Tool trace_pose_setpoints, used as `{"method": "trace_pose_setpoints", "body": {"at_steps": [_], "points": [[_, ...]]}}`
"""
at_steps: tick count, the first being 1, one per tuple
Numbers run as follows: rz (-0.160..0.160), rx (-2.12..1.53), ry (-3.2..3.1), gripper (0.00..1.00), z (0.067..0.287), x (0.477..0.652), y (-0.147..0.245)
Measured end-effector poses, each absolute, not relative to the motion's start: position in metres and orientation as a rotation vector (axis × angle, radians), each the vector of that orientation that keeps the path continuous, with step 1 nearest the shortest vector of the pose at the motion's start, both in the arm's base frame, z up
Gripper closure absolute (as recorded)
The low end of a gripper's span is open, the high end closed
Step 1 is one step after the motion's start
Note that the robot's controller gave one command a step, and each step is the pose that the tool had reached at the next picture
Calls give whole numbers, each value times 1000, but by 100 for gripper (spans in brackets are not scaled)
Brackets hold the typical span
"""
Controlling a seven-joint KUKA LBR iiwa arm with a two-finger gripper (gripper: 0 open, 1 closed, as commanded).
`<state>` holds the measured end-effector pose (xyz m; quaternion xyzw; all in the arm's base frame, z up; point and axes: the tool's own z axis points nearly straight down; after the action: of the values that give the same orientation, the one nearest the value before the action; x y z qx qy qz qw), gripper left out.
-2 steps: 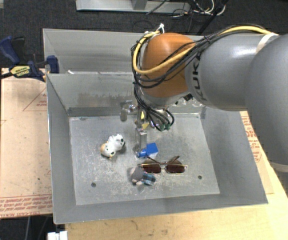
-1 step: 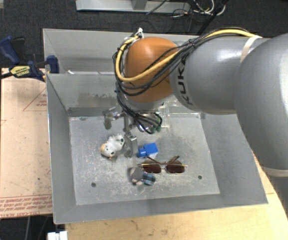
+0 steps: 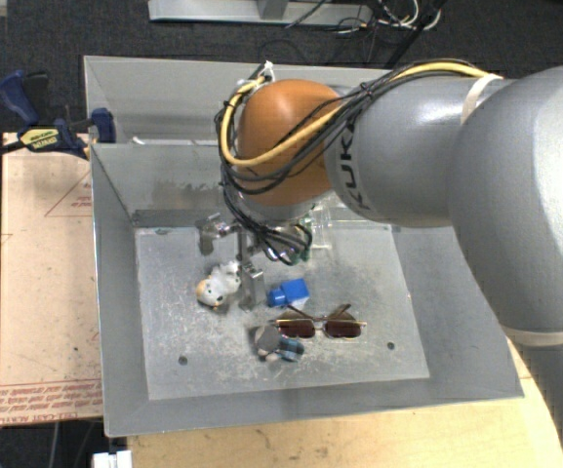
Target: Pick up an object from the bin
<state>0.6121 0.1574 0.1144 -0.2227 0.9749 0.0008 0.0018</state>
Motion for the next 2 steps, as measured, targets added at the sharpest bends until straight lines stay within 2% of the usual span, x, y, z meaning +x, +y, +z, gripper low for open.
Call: {"method": "trace_pose_setpoints", "body": {"at_steps": [1, 2], "points": [[1, -1038, 2962, 0, 75, 599, 154], [4, -1044, 2960, 100, 70, 598, 162]]}}
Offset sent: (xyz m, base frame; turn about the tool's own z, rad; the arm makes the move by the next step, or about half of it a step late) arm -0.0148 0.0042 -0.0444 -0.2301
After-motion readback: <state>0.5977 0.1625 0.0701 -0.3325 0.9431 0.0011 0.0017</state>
